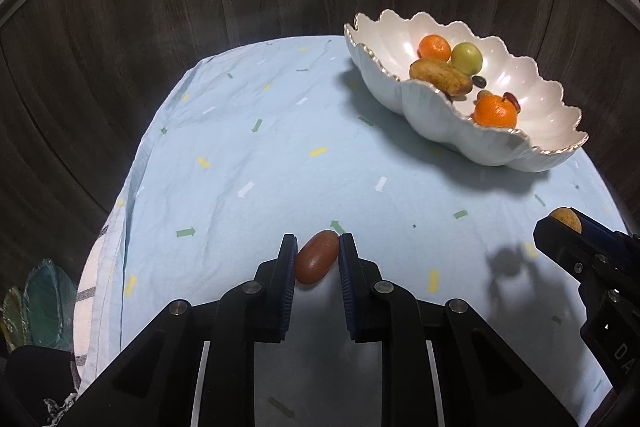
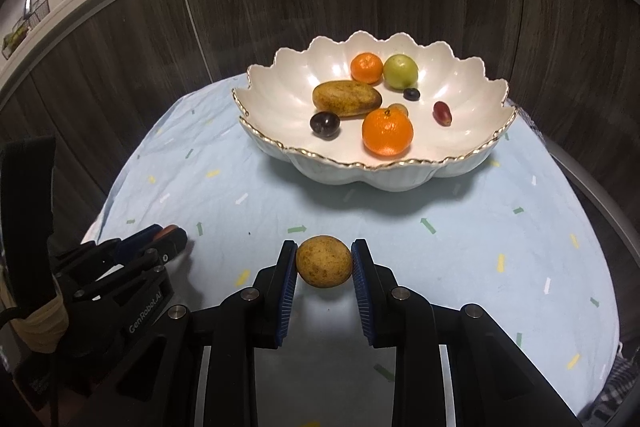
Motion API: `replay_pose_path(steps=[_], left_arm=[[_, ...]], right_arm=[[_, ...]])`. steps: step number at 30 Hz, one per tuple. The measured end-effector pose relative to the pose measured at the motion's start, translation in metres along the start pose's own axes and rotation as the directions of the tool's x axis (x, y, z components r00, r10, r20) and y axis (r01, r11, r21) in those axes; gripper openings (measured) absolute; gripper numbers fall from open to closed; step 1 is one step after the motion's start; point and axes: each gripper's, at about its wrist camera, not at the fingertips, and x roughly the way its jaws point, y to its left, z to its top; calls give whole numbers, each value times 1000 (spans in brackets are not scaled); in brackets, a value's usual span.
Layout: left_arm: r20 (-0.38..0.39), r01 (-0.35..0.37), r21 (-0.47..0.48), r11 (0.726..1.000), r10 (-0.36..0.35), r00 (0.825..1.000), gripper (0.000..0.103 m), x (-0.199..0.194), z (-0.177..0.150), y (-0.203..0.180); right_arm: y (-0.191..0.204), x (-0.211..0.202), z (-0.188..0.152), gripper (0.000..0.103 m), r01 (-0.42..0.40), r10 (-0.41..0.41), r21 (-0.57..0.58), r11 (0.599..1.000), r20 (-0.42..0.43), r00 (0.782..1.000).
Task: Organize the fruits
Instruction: 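Carry the date and longan over the white bowl with both tools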
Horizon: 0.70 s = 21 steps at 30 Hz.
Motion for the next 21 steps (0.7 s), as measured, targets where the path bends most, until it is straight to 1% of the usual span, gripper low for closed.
replay_pose_path(steps=[13,21], left_arm=[[55,19,12,1000,-20,998,21,-34,23,-11],[59,25,18,1000,-26,998,21,-43,35,-18]], right_arm=[[-4,-27,19,29,5,-6,8,1000,61,998],[-11,-35,30,29,9,-10,15,1000,85,996]])
